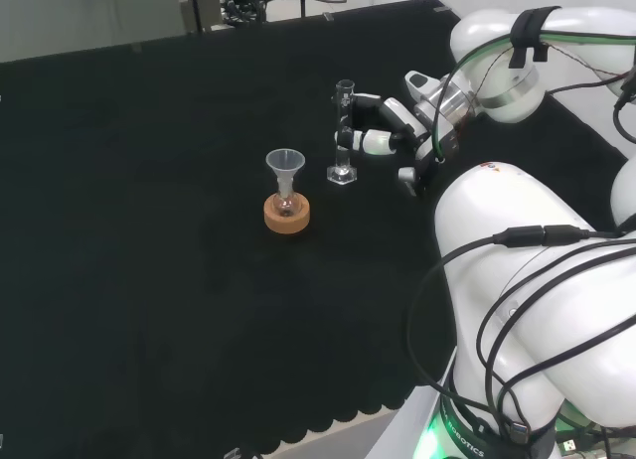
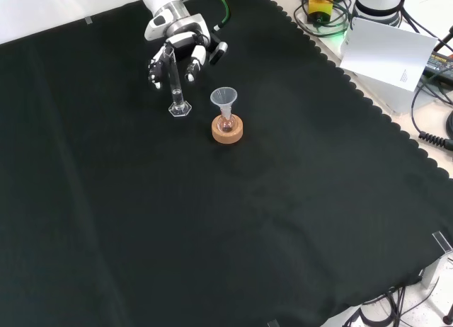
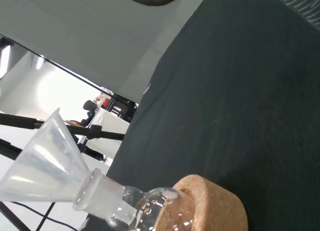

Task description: Pick up the graduated cylinder.

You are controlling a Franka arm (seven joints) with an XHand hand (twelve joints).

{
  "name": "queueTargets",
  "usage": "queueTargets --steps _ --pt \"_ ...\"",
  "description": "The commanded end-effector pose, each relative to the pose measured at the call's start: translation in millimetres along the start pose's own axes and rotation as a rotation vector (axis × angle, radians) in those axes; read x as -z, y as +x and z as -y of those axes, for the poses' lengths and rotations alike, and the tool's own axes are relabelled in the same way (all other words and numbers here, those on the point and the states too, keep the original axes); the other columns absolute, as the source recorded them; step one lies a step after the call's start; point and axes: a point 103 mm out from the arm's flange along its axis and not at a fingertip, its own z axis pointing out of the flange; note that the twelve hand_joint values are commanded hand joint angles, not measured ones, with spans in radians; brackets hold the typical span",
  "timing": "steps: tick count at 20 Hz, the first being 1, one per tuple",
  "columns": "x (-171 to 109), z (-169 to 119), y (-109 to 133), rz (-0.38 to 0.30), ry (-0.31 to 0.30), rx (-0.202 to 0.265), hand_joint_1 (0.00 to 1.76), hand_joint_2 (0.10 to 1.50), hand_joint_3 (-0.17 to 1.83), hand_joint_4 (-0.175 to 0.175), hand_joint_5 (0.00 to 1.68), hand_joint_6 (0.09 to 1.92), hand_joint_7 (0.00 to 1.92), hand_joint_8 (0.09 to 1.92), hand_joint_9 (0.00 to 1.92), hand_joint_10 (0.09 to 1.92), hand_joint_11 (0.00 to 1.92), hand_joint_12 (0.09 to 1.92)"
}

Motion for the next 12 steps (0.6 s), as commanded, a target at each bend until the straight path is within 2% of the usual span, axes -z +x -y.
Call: queueTargets --steps 1,12 --pt "-1.4 0.6 -1.1 -0.011 0.003 -0.001 1.04 0.97 -0.17 -0.052 0.57 0.09 0.43 0.62 0.65 0.53 0.33 1.29" --pt "-8.2 -1.0 -5.0 -0.016 -0.016 -0.001 1.06 0.98 -0.17 -0.043 0.66 0.13 0.52 0.61 0.72 0.50 0.39 1.27"
